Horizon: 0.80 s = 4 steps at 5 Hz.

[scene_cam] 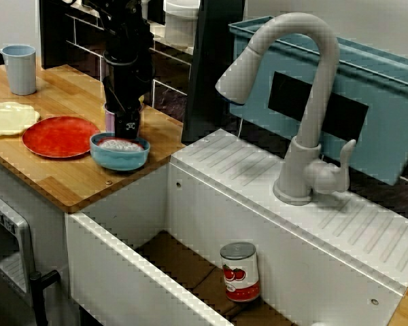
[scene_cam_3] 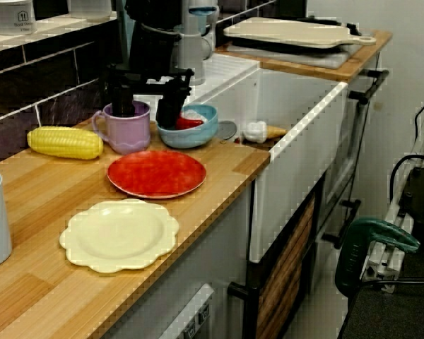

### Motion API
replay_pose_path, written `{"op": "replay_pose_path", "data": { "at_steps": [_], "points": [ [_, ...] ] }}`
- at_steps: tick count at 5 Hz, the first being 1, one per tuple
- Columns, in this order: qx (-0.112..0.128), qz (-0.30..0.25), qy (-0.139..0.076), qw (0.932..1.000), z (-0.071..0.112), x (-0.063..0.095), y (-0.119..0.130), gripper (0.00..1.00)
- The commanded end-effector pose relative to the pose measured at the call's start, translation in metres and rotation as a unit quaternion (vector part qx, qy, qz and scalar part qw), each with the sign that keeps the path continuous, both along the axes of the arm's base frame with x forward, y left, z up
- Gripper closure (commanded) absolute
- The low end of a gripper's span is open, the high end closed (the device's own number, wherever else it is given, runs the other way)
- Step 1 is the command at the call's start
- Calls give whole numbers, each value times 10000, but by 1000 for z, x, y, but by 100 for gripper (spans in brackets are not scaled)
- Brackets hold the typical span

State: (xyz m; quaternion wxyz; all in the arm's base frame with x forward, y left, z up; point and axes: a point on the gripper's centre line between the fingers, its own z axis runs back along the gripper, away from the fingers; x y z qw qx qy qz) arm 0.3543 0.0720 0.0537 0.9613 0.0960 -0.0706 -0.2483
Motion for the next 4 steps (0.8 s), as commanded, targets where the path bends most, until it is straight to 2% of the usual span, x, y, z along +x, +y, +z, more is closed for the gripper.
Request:
{"op": "replay_pose_path", "data": {
  "at_steps": [1,4],
  "points": [
    [31,-69,-485,9988,42,0,9,0],
    [-72,3,-620,9980,58,-7,23,0]
  ]
}}
